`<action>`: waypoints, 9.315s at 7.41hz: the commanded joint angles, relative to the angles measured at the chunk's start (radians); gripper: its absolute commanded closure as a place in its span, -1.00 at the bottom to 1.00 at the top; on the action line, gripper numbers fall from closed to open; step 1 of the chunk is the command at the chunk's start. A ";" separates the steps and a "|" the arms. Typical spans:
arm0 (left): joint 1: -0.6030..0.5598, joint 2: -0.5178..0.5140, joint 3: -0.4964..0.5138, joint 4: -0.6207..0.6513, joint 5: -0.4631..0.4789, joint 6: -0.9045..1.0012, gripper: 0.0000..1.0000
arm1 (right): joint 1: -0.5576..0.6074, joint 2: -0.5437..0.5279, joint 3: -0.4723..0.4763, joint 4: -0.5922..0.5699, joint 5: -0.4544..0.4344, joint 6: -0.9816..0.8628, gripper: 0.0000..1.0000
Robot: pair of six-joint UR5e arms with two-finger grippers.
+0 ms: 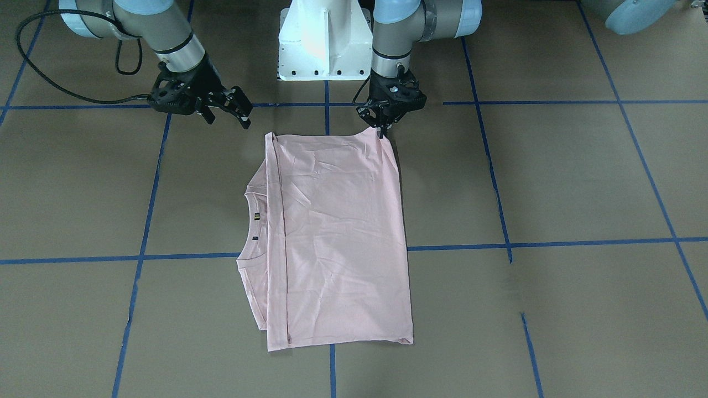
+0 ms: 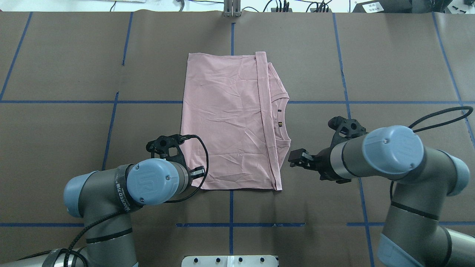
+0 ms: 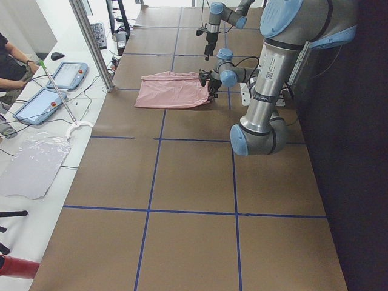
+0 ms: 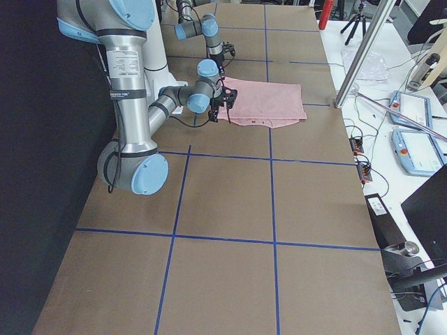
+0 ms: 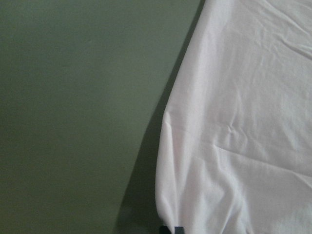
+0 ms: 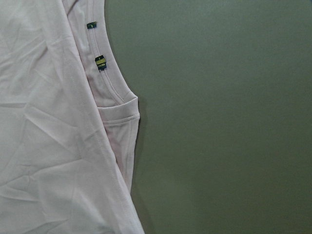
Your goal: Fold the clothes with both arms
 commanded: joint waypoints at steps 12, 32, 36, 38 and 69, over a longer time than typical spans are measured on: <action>-0.008 0.002 0.004 -0.021 0.000 0.015 1.00 | -0.087 0.290 -0.311 -0.195 -0.047 0.162 -1.00; 0.110 0.143 -0.301 0.102 -0.075 0.001 1.00 | -0.135 0.207 -0.012 -0.196 -0.032 0.161 1.00; 0.124 0.121 -0.289 0.102 -0.083 0.001 1.00 | -0.163 0.210 -0.024 -0.192 -0.047 0.150 1.00; 0.058 0.120 -0.264 0.096 -0.075 0.012 1.00 | -0.131 0.219 -0.050 -0.183 -0.086 0.115 1.00; -1.283 0.408 0.314 -0.220 -0.751 1.916 -1.00 | 1.050 -0.261 -0.288 -0.311 0.581 -1.709 -1.00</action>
